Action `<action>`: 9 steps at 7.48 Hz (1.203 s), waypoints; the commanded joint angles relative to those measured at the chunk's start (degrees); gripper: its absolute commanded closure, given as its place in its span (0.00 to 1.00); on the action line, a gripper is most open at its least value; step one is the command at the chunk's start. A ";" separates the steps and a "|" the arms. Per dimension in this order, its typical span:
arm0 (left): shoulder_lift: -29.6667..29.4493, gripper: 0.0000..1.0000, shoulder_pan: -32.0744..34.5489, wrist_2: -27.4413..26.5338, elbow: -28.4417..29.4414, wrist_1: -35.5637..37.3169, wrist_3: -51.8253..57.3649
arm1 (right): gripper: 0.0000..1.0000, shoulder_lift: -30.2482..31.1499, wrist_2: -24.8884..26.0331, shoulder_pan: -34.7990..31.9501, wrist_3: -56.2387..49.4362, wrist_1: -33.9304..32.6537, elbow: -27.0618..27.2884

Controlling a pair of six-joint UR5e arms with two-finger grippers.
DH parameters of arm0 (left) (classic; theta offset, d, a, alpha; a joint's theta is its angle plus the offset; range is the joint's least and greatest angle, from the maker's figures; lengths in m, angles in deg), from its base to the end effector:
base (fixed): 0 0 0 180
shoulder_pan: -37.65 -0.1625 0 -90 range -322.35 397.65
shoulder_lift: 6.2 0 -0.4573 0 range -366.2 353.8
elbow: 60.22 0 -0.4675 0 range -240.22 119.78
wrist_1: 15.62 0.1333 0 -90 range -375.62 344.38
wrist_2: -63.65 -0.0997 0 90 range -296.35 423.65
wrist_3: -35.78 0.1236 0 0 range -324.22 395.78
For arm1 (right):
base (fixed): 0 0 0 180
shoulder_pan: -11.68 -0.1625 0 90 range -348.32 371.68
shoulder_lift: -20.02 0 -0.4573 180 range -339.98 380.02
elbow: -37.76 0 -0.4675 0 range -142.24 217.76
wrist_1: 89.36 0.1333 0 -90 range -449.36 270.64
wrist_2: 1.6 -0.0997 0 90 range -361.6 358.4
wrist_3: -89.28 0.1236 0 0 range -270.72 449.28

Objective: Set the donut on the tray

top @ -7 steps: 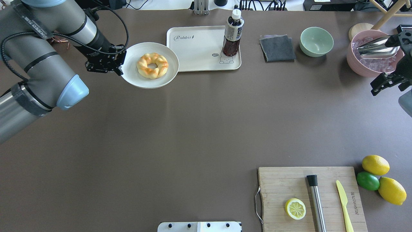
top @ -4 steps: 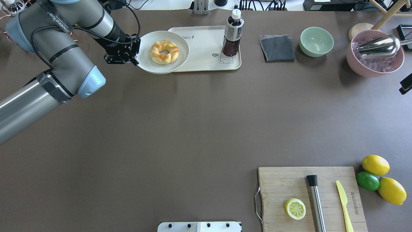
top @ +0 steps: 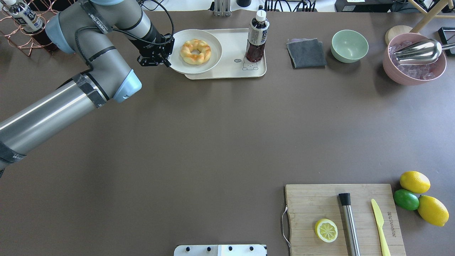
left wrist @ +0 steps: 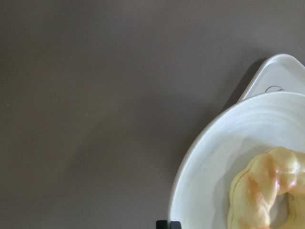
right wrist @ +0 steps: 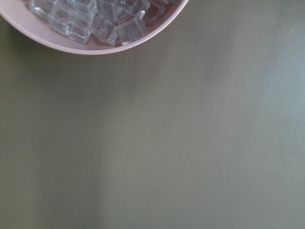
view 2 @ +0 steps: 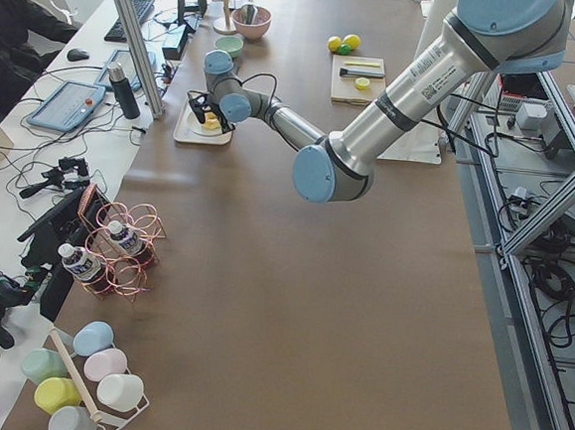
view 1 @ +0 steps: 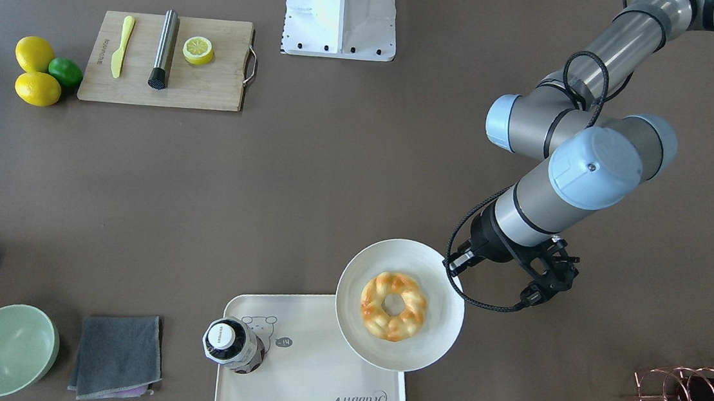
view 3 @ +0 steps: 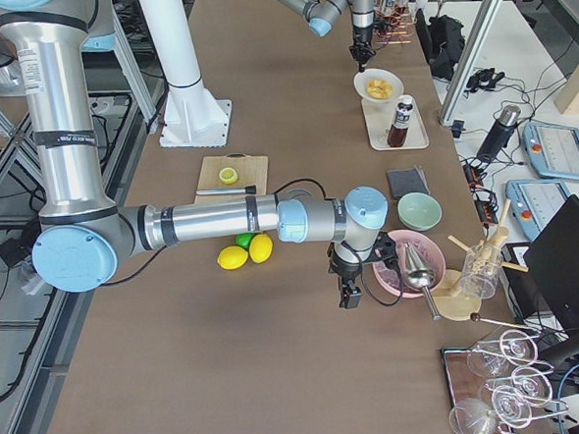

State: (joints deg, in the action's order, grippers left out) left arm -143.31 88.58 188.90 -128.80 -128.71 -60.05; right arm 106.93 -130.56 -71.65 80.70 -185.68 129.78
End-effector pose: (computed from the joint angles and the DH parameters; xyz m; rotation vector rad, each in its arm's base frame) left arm 0.5178 -0.7362 0.2626 -0.2207 0.9980 -0.6436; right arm -0.0131 -0.5904 0.6757 -0.0090 -0.6820 -0.2486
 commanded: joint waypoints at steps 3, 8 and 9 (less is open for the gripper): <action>-5.79 1.00 -4.08 -9.48 14.06 -16.35 -8.75 | 0.00 2.21 -0.76 -3.67 -4.08 0.08 -0.70; -9.31 1.00 -6.01 -17.58 18.92 -17.87 -9.12 | 0.00 2.56 -1.99 -3.85 -4.43 0.08 -0.70; -9.58 0.93 -6.36 -17.59 18.92 -17.87 -7.72 | 0.00 2.56 -2.08 -3.85 -4.43 0.00 -0.70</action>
State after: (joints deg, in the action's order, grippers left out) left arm -152.26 82.99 172.54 -110.31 -146.55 -69.56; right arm 109.53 -132.34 -75.50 76.29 -185.60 129.07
